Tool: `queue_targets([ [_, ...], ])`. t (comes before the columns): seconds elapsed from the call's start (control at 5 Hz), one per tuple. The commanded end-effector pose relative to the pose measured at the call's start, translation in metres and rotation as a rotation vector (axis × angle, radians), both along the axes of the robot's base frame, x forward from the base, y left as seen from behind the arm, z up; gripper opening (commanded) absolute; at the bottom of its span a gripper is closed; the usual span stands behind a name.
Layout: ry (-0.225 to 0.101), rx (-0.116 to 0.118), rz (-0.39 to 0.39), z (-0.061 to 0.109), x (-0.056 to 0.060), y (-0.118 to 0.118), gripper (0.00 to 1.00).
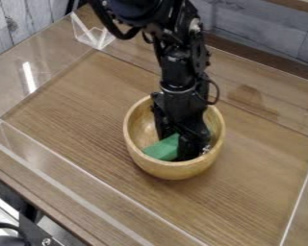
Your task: Move green object from inside the wooden bowl to the table next to it
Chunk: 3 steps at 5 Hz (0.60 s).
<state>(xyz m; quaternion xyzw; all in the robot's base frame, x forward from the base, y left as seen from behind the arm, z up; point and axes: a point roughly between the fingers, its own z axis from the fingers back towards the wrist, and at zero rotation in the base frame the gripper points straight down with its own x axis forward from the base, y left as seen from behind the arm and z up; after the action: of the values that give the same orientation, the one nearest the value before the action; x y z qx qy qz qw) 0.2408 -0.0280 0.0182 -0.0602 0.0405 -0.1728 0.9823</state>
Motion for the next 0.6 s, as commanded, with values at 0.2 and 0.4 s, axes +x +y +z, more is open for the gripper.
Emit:
queue_targets([
  [0.2, -0.031, -0.037, 0.096, 0.035, 0.002, 0.005, 0.0],
  [0.4, -0.044, -0.041, 0.167, 0.043, 0.004, 0.002, 0.0],
])
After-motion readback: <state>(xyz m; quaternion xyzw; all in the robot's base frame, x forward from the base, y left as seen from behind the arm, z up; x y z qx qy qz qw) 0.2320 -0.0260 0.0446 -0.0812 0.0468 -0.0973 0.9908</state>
